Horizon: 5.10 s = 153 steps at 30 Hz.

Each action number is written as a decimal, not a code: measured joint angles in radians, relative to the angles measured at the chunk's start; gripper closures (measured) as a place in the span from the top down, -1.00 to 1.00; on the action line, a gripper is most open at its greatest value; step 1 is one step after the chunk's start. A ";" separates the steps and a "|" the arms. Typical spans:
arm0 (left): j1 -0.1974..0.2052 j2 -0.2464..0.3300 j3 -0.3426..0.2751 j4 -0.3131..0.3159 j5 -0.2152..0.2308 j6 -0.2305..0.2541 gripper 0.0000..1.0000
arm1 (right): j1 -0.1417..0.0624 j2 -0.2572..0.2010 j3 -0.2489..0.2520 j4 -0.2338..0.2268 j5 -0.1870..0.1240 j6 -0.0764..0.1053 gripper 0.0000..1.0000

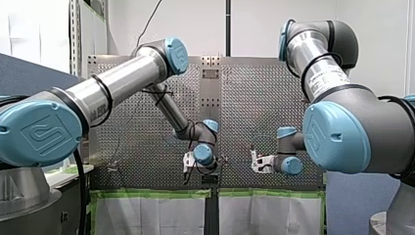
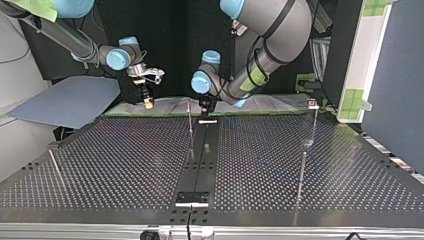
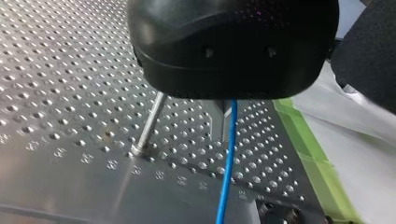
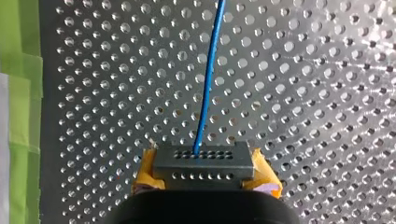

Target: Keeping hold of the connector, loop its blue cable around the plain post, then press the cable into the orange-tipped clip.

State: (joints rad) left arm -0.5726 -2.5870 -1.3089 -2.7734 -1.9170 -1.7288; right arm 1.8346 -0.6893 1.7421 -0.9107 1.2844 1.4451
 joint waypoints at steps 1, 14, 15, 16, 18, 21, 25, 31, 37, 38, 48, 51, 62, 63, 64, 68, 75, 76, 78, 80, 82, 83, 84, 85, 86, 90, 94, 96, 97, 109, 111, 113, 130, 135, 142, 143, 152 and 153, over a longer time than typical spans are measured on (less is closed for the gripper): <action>0.002 -0.003 0.004 -0.001 0.001 -0.001 -1.00 | -0.002 0.000 -0.002 0.000 0.000 0.001 -1.00; 0.060 -0.007 0.066 -0.027 0.016 -0.010 -1.00 | -0.021 0.001 -0.024 -0.009 -0.005 0.015 -1.00; 0.062 -0.007 0.072 -0.030 0.017 -0.010 -1.00 | -0.022 0.001 -0.026 -0.010 -0.008 0.015 -1.00; 0.064 -0.007 0.076 -0.032 0.017 -0.010 -1.00 | -0.023 0.001 -0.027 -0.011 -0.011 0.015 -1.00; 0.066 -0.007 0.084 -0.035 0.017 -0.011 -1.00 | -0.025 0.001 -0.029 -0.013 -0.018 0.016 -1.00; 0.067 -0.008 0.092 -0.038 0.016 -0.011 -1.00 | -0.027 0.001 -0.033 -0.014 -0.026 0.020 -1.00; 0.067 -0.008 0.094 -0.038 0.014 -0.011 -1.00 | -0.030 0.001 -0.041 -0.008 -0.032 0.023 -1.00; 0.071 -0.007 0.100 -0.043 0.011 -0.010 -1.00 | -0.034 0.001 -0.056 -0.004 -0.054 0.030 -1.00; 0.073 -0.007 0.102 -0.050 0.009 -0.009 -1.00 | -0.036 0.001 -0.079 0.006 -0.069 0.042 -1.00; 0.073 -0.007 0.102 -0.050 0.009 -0.009 -1.00 | -0.036 0.001 -0.082 0.007 -0.071 0.045 -1.00; 0.078 -0.007 0.103 -0.050 -0.004 -0.009 -1.00 | -0.048 0.001 -0.111 0.012 -0.077 0.073 -1.00; 0.079 -0.007 0.105 -0.049 -0.008 -0.009 -1.00 | -0.053 0.001 -0.119 0.014 -0.077 0.080 -1.00; 0.078 -0.007 0.111 -0.034 -0.038 -0.016 -1.00 | -0.066 0.002 -0.128 0.002 -0.085 0.098 -1.00; 0.078 -0.007 0.111 -0.031 -0.039 -0.019 -1.00 | -0.067 0.003 -0.128 0.000 -0.085 0.102 -1.00; 0.078 -0.007 0.112 -0.029 -0.040 -0.022 -1.00 | -0.067 0.003 -0.129 -0.001 -0.086 0.104 -1.00; 0.077 -0.007 0.113 -0.019 -0.041 -0.034 -0.95 | -0.069 0.005 -0.132 -0.001 -0.087 0.111 -1.00; 0.076 -0.007 0.113 -0.006 -0.038 -0.049 -0.95 | -0.070 0.009 -0.136 0.003 -0.097 0.117 -1.00; 0.076 -0.007 0.113 -0.005 -0.038 -0.049 -0.95 | -0.070 0.009 -0.137 0.002 -0.099 0.118 -1.00; 0.076 -0.007 0.113 -0.005 -0.038 -0.050 -0.80 | -0.070 0.010 -0.137 0.002 -0.102 0.120 -1.00; 0.076 -0.007 0.113 -0.006 -0.037 -0.053 -0.62 | -0.070 0.011 -0.137 0.003 -0.106 0.121 -1.00; 0.076 -0.007 0.113 -0.006 -0.035 -0.059 -0.42 | -0.070 0.011 -0.137 0.004 -0.112 0.121 -1.00; 0.077 -0.007 0.113 -0.006 -0.031 -0.062 0.00 | -0.070 0.012 -0.137 0.005 -0.114 0.121 -1.00; 0.078 -0.007 0.113 -0.006 -0.026 -0.068 0.47 | -0.070 0.012 -0.137 0.006 -0.116 0.121 -1.00; 0.079 -0.007 0.113 -0.006 -0.021 -0.073 0.47 | -0.070 0.013 -0.137 0.007 -0.117 0.121 -1.00; 0.079 -0.007 0.113 -0.005 -0.014 -0.079 0.78 | -0.070 0.013 -0.137 0.008 -0.117 0.121 -1.00; 0.083 -0.007 0.113 -0.008 0.026 -0.113 1.00 | -0.070 0.015 -0.137 0.011 -0.118 0.121 -1.00; 0.081 -0.007 0.113 -0.028 0.041 -0.114 1.00 | -0.070 0.017 -0.137 0.013 -0.118 0.121 -1.00; 0.078 -0.007 0.113 -0.040 0.033 -0.102 1.00 | -0.069 0.018 -0.137 0.015 -0.118 0.120 -1.00; 0.077 -0.007 0.113 -0.045 0.027 -0.095 1.00 | -0.069 0.018 -0.137 0.015 -0.118 0.120 -1.00; 0.070 0.006 0.072 -0.118 -0.064 0.009 1.00 | -0.066 0.018 -0.137 0.027 -0.117 0.115 -1.00; 0.072 0.021 0.050 -0.104 -0.066 0.031 1.00 | -0.065 0.018 -0.137 0.028 -0.117 0.115 -1.00; 0.072 0.037 0.032 -0.089 -0.063 0.050 1.00 | -0.065 0.018 -0.137 0.028 -0.117 0.115 -1.00; 0.047 0.108 -0.114 -0.037 -0.059 0.224 1.00 | -0.062 0.019 -0.137 0.042 -0.118 0.115 -1.00; 0.046 0.107 -0.120 -0.025 -0.107 0.274 1.00 | -0.062 0.019 -0.137 0.042 -0.118 0.115 -1.00; 0.036 0.108 -0.127 -0.027 -0.178 0.347 1.00 | -0.062 0.019 -0.137 0.042 -0.118 0.116 -1.00; 0.034 0.108 -0.130 -0.028 -0.183 0.357 1.00 | -0.062 0.019 -0.137 0.042 -0.118 0.117 -1.00; 0.007 0.108 -0.172 -0.063 -0.122 0.441 1.00 | -0.062 0.020 -0.137 0.042 -0.119 0.117 -1.00; 0.001 0.109 -0.176 -0.067 -0.111 0.444 1.00 | -0.062 0.020 -0.137 0.042 -0.118 0.117 -1.00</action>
State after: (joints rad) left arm -0.5718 -2.4783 -1.4853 -2.8400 -2.0280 -1.2850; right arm 1.7727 -0.6689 1.6053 -0.8683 1.1660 1.5619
